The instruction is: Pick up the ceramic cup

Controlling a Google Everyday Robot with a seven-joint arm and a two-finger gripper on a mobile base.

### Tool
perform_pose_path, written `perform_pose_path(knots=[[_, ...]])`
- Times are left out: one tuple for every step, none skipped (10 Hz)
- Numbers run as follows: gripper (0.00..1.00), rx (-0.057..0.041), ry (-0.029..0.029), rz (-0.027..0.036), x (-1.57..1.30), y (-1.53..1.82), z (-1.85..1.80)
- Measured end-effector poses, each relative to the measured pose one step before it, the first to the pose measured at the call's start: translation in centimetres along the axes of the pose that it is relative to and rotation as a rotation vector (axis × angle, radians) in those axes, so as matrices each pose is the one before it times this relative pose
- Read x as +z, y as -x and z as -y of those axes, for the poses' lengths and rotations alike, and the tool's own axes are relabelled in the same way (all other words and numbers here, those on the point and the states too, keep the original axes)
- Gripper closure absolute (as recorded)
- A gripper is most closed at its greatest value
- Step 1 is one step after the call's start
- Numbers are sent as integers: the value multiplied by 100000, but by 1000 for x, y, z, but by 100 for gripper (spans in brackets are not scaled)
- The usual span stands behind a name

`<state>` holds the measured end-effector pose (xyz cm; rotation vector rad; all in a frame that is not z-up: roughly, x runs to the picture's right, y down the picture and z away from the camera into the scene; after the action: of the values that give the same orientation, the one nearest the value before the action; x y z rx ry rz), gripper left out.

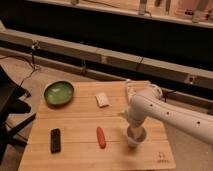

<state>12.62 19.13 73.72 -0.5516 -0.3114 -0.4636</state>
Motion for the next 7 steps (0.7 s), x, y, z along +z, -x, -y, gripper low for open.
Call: perform_pose_path(knots=[[26,-12,-33,12,-4,12,23],[38,547,449,-109,173,-60,53],[46,457,1679,-244,490,42,-75],[58,537,2247,-254,1315,85,-43],[68,752,1930,-371,1231,-115,-287],[76,491,527,-148,563,-32,-27],[88,576,541,-505,395,17,11]])
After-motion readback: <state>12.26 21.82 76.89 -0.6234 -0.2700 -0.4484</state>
